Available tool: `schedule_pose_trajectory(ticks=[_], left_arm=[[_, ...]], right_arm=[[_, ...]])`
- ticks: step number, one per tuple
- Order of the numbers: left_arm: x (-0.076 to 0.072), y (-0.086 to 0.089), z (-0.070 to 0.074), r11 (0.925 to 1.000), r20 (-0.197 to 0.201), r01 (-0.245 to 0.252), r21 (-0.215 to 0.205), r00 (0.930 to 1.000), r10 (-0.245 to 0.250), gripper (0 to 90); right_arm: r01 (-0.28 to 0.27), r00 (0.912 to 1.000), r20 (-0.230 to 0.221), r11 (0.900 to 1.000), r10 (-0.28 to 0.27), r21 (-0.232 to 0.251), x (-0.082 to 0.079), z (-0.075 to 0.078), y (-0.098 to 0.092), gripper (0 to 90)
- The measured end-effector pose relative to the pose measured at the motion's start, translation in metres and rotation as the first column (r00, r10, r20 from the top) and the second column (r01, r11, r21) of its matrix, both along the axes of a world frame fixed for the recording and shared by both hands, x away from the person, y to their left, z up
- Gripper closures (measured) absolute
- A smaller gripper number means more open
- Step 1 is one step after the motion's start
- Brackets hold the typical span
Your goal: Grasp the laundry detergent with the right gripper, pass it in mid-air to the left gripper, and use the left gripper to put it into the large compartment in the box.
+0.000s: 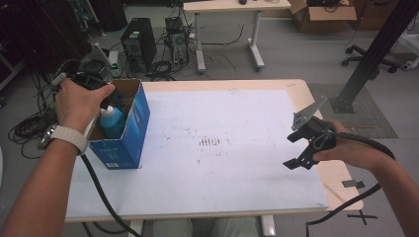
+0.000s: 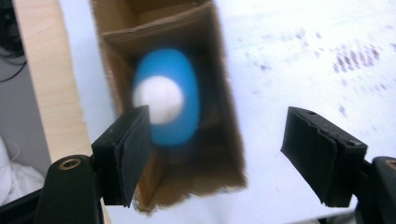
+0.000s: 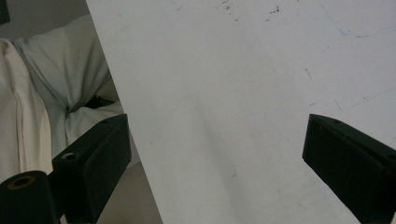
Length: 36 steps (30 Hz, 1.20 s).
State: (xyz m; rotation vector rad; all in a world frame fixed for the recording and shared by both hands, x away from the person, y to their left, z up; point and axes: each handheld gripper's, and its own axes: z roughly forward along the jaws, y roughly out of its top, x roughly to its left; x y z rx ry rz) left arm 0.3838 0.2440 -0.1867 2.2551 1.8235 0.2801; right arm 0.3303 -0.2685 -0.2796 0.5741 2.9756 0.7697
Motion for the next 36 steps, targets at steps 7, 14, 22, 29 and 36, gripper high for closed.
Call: schedule_pose_trajectory(ticks=[7,14,22,29,36], left_arm=[[-0.015,-0.022,0.011,0.9928,0.004,0.119,-0.007,0.9928,-0.119,23.6],[-0.027,-0.043,0.02,0.9777,0.015,0.21,-0.009,0.9776,-0.21,23.4],[-0.035,-0.061,0.019,0.9525,-0.025,0.304,-0.012,0.9521,-0.305,20.1],[-0.041,-0.073,0.018,0.933,-0.033,0.359,-0.024,0.9325,-0.36,16.5],[-0.043,-0.081,0.018,0.9227,-0.039,0.384,-0.03,0.922,-0.385,11.5]], right_arm=[[0.002,1.0,0.005,1.0,-0.002,0.001,-0.002,0.001,0.001,7.7],[0.002,0.9999,0.011,1.0,-0.002,0.004,-0.004,0.003,0.002,7.6],[0.007,0.9999,0.01,1.0,-0.007,0.004,-0.007,0.002,0.001,7.4],[0.008,0.9999,0.012,1.0,-0.008,0.003,-0.007,0.002,0.0,7.4],[0.008,0.9999,0.009,1.0,-0.008,0.003,-0.007,0.001,0.001,7.4]])
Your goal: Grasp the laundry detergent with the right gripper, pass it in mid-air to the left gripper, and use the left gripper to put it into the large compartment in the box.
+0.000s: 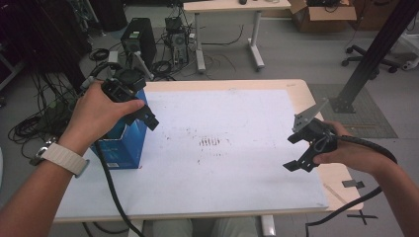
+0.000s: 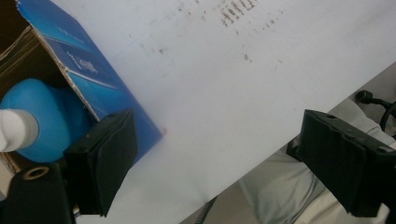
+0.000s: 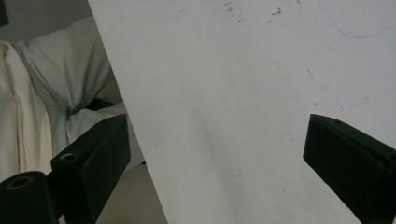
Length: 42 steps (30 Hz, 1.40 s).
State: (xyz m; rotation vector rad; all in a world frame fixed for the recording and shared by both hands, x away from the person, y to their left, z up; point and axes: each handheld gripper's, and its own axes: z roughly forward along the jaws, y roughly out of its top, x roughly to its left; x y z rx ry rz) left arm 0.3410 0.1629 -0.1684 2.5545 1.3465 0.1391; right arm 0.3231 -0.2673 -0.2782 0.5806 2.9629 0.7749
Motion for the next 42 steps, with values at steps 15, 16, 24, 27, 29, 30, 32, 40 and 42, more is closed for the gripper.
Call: schedule_pose_trajectory(ticks=[15,16,24,27,29,30,32,40,42], left_arm=[[0.0,-0.01,-0.005,0.9987,-0.018,0.049,-0.015,0.9986,-0.05,6.2],[0.0,-0.011,-0.005,0.9986,-0.02,0.052,-0.014,0.9984,-0.052,6.2],[0.0,-0.017,-0.007,0.9966,-0.025,0.079,-0.022,0.9965,-0.08,5.8],[0.0,-0.018,-0.007,0.9962,-0.024,0.084,-0.024,0.9961,-0.085,5.8],[0.0,-0.019,-0.008,0.9956,-0.027,0.091,-0.025,0.9955,-0.091,5.8],[0.0,-0.02,-0.008,0.995,-0.028,0.096,-0.026,0.9949,-0.097,5.8],[0.0,-0.022,-0.008,0.993,-0.025,0.115,-0.03,0.993,-0.115,5.8],[0.002,-0.038,-0.009,0.9784,-0.031,0.205,-0.022,0.9781,-0.206,5.9],[0.003,-0.043,-0.009,0.9741,-0.031,0.225,-0.016,0.9737,-0.226,5.9]], right_arm=[[0.004,1.0,-0.003,1.0,-0.004,0.001,0.0,0.001,0.0,7.4],[0.005,1.0,-0.002,1.0,-0.005,0.002,0.0,0.001,0.0,7.4],[0.007,1.0,0.001,1.0,-0.007,0.002,0.001,0.004,0.0,7.4],[0.005,1.0,0.002,1.0,-0.005,0.003,0.002,0.005,0.001,7.4],[0.003,1.0,0.003,1.0,-0.003,0.003,0.003,0.005,0.002,7.4],[0.002,1.0,0.003,1.0,-0.002,0.003,0.003,0.006,0.002,7.4],[0.002,1.0,0.002,1.0,-0.002,0.003,0.004,0.006,0.003,7.4],[-0.001,1.0,0.0,1.0,0.001,0.003,0.007,0.005,0.004,7.3],[-0.003,1.0,-0.001,1.0,0.003,0.004,0.008,0.005,0.004,7.4]])
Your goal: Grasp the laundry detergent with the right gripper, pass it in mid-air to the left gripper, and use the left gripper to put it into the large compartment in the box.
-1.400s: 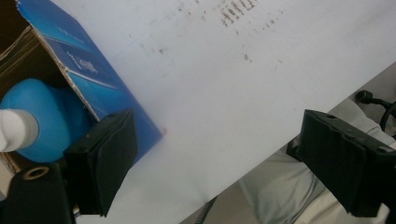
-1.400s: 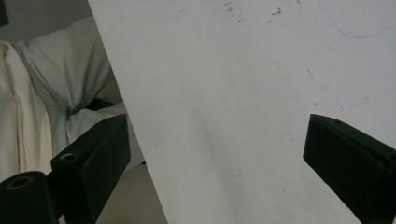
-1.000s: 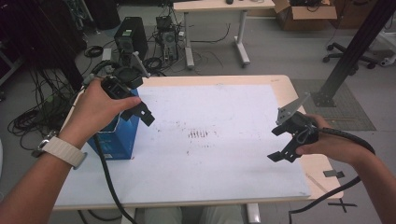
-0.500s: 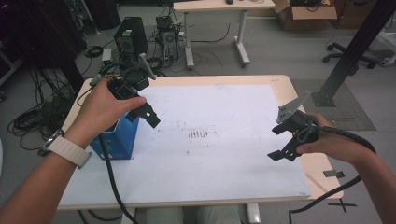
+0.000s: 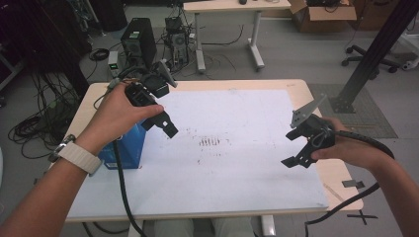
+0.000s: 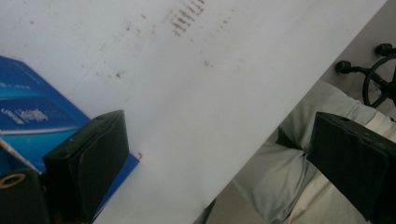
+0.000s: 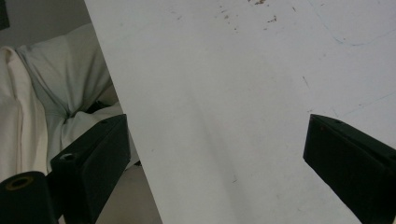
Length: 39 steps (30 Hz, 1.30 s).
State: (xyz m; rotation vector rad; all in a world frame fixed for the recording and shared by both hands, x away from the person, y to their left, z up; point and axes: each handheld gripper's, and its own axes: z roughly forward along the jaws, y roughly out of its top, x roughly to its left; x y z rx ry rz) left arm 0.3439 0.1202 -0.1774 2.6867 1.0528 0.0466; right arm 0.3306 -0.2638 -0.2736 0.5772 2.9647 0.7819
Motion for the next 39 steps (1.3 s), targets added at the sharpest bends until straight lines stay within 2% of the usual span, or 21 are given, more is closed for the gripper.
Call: schedule_pose_trajectory(ticks=[6,15,21,25,32,39], left_arm=[[0.002,-0.01,-0.002,0.9988,-0.004,0.049,0.007,0.9988,-0.049,5.9],[0.003,-0.022,-0.006,0.992,-0.008,0.125,0.018,0.9921,-0.125,5.9],[0.002,-0.029,-0.009,0.9826,-0.015,0.183,0.028,0.983,-0.183,5.9],[0.002,-0.033,-0.011,0.979,-0.018,0.202,0.025,0.9792,-0.202,5.9],[0.001,-0.041,-0.018,0.9659,-0.035,0.256,0.04,0.9665,-0.254,6.0],[-0.002,-0.052,-0.022,0.947,-0.043,0.317,0.05,0.948,-0.315,6.1]], right_arm=[[-0.003,1.0,-0.001,1.0,0.003,0.0,-0.001,0.0,-0.001,7.3],[-0.004,1.0,0.0,1.0,0.004,0.005,0.0,0.002,0.0,7.3],[-0.001,1.0,0.0,1.0,0.001,0.006,0.0,0.003,0.0,7.3],[-0.005,1.0,-0.001,1.0,0.005,0.006,0.001,0.003,0.0,7.3],[-0.005,1.0,-0.004,1.0,0.005,0.003,0.002,0.002,0.0,7.3],[-0.006,1.0,-0.005,1.0,0.006,0.002,0.003,0.001,0.001,7.3]])
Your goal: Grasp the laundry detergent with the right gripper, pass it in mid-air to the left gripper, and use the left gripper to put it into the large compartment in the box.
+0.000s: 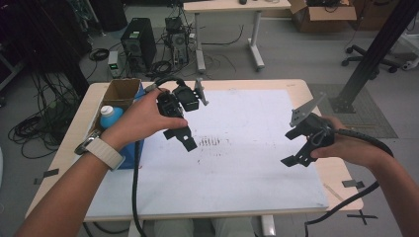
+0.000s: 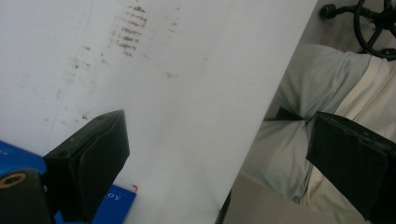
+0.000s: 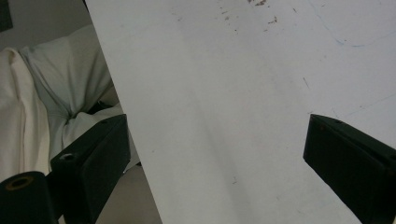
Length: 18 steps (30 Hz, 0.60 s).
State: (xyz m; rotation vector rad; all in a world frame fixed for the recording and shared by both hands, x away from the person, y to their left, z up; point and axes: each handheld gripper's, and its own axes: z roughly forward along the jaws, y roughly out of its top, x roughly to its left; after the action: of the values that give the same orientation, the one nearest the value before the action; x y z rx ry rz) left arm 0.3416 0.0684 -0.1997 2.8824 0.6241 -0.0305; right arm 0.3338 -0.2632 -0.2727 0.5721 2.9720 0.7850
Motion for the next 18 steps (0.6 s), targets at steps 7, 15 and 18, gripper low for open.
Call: schedule_pose_trajectory(ticks=[7,15,18], left_arm=[[-0.0002,-0.0084,-0.0045,0.9994,0.0,0.036,-0.003,0.9994,-0.036,6.1],[0.0007,-0.0099,-0.0052,0.9985,0.016,0.048,-0.025,0.9987,-0.048,6.2],[0.0011,-0.0098,-0.0053,0.9983,0.018,0.047,-0.034,0.9987,-0.047,6.2]], right_arm=[[0.0,1.0,-0.005,1.0,0.0,-0.001,0.0006,-0.001,0.0008,7.3],[0.01,0.9999,0.0,1.0,-0.01,0.007,0.0052,-0.0009,0.0007,6.5],[0.009,1.0,-0.002,1.0,-0.009,0.001,0.0048,-0.0009,0.0022,6.6]])
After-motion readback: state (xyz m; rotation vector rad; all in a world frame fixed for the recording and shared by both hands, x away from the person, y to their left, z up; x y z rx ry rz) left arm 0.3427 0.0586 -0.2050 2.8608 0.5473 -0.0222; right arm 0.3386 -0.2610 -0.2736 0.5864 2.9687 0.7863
